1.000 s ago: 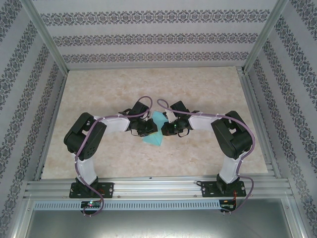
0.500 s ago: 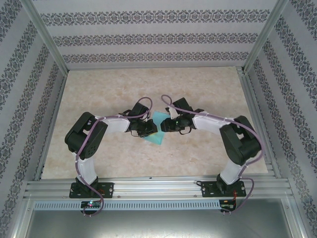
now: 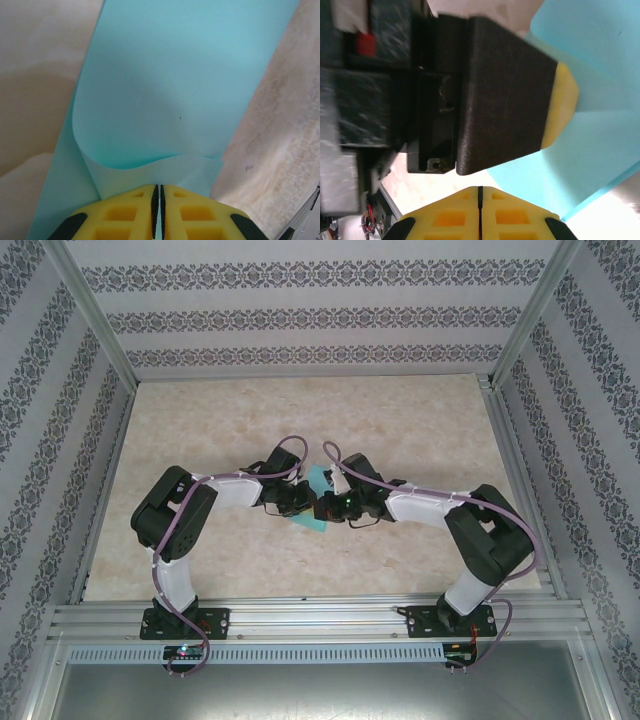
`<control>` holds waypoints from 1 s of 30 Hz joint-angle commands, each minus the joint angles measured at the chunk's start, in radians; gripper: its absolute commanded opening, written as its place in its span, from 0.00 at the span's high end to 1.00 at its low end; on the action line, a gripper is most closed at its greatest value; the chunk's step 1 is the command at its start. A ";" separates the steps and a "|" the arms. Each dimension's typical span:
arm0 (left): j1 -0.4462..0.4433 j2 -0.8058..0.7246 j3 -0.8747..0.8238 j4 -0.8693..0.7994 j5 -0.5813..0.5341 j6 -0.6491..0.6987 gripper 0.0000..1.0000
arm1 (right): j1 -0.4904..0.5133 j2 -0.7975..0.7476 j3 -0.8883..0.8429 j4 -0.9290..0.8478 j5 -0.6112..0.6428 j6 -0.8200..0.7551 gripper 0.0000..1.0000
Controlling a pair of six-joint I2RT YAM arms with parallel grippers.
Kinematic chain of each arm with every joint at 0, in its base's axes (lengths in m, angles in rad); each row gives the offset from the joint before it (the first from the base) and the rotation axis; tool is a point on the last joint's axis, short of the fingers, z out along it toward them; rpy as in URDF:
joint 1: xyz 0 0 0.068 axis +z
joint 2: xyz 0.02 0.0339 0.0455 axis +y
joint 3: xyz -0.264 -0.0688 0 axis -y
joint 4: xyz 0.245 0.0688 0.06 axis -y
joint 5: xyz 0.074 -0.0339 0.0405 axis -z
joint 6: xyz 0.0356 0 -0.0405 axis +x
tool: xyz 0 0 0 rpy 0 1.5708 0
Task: Fold a paper plane with a square sheet of paper (pick it up from the middle)
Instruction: Fold the triangle a second time at the center of the table.
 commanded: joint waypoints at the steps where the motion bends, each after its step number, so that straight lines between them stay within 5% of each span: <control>1: -0.001 0.040 -0.017 -0.045 -0.025 0.027 0.85 | 0.009 0.020 -0.011 0.032 -0.003 0.042 0.91; 30: -0.001 0.035 -0.019 -0.055 -0.017 0.039 0.85 | -0.002 0.116 -0.058 0.069 0.010 0.101 0.89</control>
